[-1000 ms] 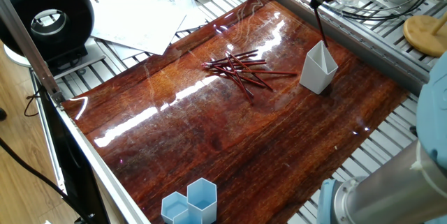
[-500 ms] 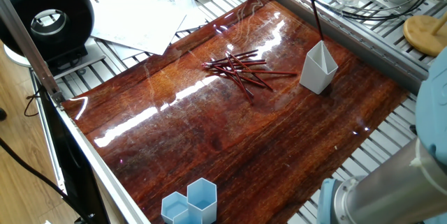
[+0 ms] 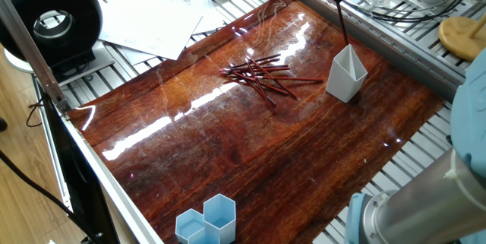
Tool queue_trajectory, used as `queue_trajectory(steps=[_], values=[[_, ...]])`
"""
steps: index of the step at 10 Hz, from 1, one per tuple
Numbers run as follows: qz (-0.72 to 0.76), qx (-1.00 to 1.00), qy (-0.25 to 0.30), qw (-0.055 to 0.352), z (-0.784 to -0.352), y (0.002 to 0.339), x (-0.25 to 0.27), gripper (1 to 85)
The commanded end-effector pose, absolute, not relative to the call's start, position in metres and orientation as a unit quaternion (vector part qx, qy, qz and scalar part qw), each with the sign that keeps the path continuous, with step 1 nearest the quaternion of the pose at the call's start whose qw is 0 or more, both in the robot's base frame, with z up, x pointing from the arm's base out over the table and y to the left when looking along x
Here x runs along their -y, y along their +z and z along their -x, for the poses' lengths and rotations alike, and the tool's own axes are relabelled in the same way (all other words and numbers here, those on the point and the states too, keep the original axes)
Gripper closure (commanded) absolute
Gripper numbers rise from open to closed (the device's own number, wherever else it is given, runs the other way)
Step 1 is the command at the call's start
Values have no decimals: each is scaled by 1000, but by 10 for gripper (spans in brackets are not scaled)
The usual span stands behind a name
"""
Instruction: Put the pen into the pen holder
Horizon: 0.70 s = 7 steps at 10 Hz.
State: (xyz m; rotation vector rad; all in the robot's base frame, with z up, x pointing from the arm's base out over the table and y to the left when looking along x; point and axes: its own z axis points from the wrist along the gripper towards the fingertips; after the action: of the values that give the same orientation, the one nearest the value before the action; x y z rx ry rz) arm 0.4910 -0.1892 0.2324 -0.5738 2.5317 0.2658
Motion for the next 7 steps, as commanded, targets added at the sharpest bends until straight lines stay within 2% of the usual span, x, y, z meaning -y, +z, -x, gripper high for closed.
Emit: queue_trajectory(steps=[1, 4, 7], values=[[208, -935, 99, 270, -489, 223, 191, 847], [208, -936, 97, 266, -485, 218, 195, 847], [215, -931, 100, 279, -487, 214, 198, 847]])
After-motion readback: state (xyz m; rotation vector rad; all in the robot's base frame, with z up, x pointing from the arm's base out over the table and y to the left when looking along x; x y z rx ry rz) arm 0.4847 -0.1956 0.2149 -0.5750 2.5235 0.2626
